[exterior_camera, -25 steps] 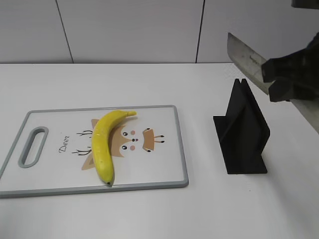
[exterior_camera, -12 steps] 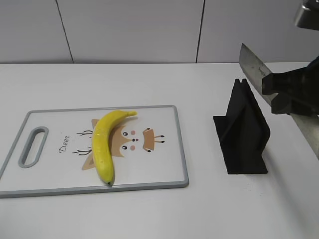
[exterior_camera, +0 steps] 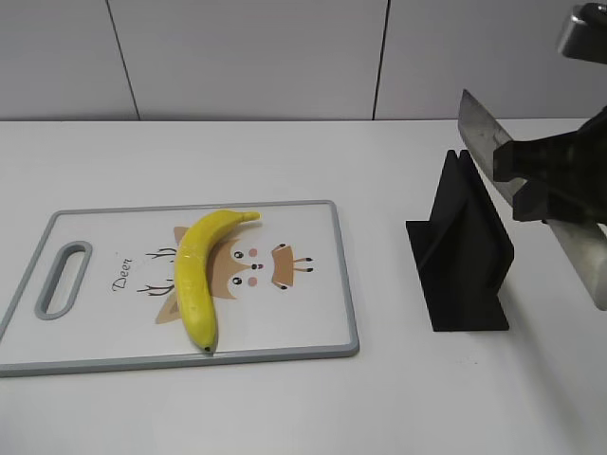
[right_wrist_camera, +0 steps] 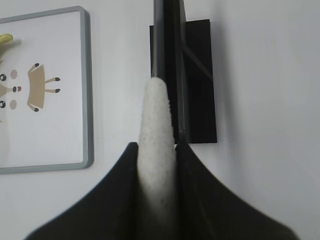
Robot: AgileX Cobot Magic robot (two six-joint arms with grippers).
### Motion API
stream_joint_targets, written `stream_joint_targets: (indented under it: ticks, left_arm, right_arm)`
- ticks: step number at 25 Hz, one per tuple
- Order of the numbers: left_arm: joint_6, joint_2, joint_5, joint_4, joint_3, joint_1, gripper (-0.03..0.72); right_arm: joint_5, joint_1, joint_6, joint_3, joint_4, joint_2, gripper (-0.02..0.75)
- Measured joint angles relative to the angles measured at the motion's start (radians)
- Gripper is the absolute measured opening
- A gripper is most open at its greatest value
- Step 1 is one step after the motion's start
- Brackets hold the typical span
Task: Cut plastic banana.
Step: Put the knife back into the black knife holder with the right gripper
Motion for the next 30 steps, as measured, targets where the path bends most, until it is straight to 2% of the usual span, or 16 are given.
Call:
stream_joint_targets:
  ticks: [16, 30]
  left_arm:
    - [0.0, 0.0, -0.005, 0.0, 0.0, 0.0, 0.571]
    - [0.0, 0.0, -0.005, 0.0, 0.0, 0.0, 0.571]
  right_arm:
    - [-0.008, 0.0, 0.001, 0.0, 0.01, 0.165, 0.176]
    - [-0.053, 0.0, 0.002, 0.0, -0.043, 0.221, 0.176]
